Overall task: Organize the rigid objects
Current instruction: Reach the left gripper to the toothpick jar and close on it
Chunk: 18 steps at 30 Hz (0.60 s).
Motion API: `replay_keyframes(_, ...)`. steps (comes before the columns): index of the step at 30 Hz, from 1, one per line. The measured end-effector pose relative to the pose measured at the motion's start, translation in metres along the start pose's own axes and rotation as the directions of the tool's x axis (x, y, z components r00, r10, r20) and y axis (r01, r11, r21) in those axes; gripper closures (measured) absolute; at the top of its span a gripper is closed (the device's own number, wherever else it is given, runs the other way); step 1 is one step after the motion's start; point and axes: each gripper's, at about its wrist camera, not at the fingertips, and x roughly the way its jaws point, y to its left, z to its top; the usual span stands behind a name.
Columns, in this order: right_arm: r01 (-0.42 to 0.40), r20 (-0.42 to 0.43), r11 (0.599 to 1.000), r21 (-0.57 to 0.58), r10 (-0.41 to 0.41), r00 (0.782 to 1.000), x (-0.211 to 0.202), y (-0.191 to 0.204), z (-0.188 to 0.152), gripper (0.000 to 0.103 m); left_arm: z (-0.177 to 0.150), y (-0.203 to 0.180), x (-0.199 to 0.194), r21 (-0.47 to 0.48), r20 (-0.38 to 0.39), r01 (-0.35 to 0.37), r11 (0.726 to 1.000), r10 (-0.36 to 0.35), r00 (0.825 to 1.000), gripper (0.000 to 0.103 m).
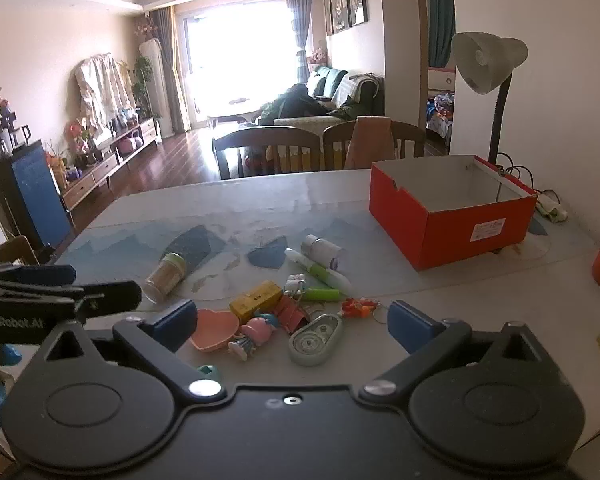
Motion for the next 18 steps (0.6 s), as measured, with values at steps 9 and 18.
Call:
replay_keyframes(9, 0.027, -0.026, 1.0, 0.008, -0.026, 0.999, 0.025, -0.003, 0.002, 0.003, 0.007, 0.022, 0.02, -0.007, -0.018, -0.032, 0.999, 0.032, 0.999, 0.0)
replay_keyframes(18, 0.069, -0.124, 0.996, 0.053, -0.062, 0.99, 0.086, -0.024, -0.012, 0.013, 0.005, 0.063, 0.074, -0.004, -0.031, -0.129, 0.992, 0.129, 0.991, 0.0)
